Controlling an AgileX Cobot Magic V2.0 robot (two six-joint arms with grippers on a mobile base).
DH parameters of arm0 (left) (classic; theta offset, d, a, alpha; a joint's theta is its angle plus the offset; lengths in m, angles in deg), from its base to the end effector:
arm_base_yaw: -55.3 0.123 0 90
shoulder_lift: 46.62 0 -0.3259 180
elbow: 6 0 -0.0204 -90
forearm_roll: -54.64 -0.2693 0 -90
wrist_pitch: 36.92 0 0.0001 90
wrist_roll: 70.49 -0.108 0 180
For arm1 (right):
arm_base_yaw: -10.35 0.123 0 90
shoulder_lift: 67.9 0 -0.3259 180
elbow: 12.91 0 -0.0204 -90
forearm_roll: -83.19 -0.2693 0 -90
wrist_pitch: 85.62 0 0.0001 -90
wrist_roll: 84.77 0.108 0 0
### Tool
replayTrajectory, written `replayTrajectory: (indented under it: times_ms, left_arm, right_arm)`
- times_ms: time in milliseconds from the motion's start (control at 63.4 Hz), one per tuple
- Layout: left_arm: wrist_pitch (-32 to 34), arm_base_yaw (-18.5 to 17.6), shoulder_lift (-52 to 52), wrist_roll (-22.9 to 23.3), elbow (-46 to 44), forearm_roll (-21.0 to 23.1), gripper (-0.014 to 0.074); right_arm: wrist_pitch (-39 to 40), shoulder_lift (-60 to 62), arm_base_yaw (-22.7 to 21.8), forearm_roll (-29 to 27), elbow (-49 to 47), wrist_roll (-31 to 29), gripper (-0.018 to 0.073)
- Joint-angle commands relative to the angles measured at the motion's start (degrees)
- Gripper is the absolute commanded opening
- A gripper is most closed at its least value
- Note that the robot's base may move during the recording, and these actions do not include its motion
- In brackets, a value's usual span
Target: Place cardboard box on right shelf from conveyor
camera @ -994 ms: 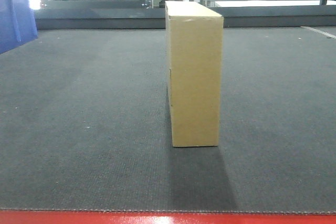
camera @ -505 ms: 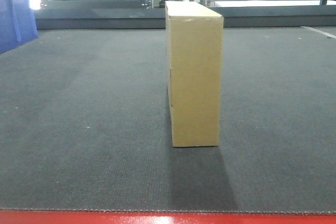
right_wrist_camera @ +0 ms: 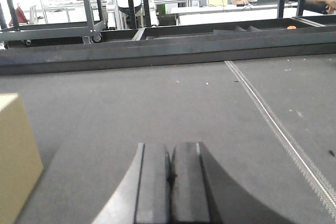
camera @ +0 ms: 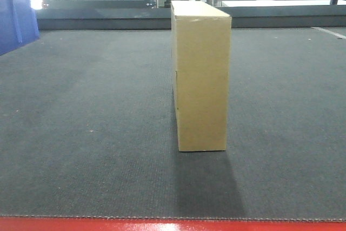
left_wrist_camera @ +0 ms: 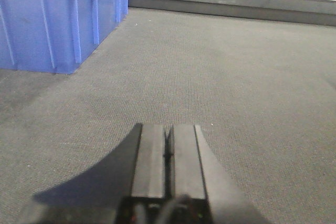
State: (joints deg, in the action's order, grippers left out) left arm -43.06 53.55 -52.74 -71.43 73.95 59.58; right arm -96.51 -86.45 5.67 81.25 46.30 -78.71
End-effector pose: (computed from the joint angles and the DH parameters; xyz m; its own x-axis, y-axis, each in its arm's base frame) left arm 0.0511 -0.0026 0.1923 -0.0408 -0.0680 -0.9968 0.0370 0.9969 -0.0696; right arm 0.0577 -0.0040 0.3062 0.0338 0.1363 -0.9901 0.0712 0.9878 0.1384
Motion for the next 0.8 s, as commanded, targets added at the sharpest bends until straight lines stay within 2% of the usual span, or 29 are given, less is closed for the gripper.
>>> replayTrajectory:
  times_ms: [0,110,174,205,363,600,678,789]
  left_arm:
    - [4.6,0.1,0.7,0.3,-0.2,0.3,-0.0119]
    - [4.6,0.1,0.7,0.3,-0.2,0.3,-0.0119]
    - [4.6,0.1,0.7,0.3,-0.2,0.3,-0.0119]
    - [4.6,0.1,0.7,0.3,-0.2,0.3,-0.0119]
    - [4.6,0.1,0.7,0.3,-0.2,0.3,-0.0119]
    - [4.6,0.1,0.7,0.3,-0.2,0.3,-0.0119]
    - [4.6,0.1,0.7,0.3,-0.2,0.3,-0.0119]
    - [4.6,0.1,0.7,0.3,-0.2,0.3,-0.0119]
  right_arm:
    - [4.3,-6.0,0.8,0.3,-5.8,0.2,0.0242]
    - [4.3,-14.1,4.5,0.3,-11.4,0.2,0.0510]
    - [4.0,-18.9,7.2,1.0,-14.6,0.2,0.0619]
    - [3.7,-21.4,8.7,1.5,-16.3,0.2,0.0647]
    - [-1.8,-34.3,16.1,5.1,-26.9,0.3,0.0624]
    - [-21.8,-54.1,30.4,6.6,-49.4,0.6,0.0627]
    - [-27.0,-60.2,33.7,6.8,-57.1,4.0,0.0627]
    - [-35.5,-68.2,38.0,10.5,-67.6,12.8,0.0627]
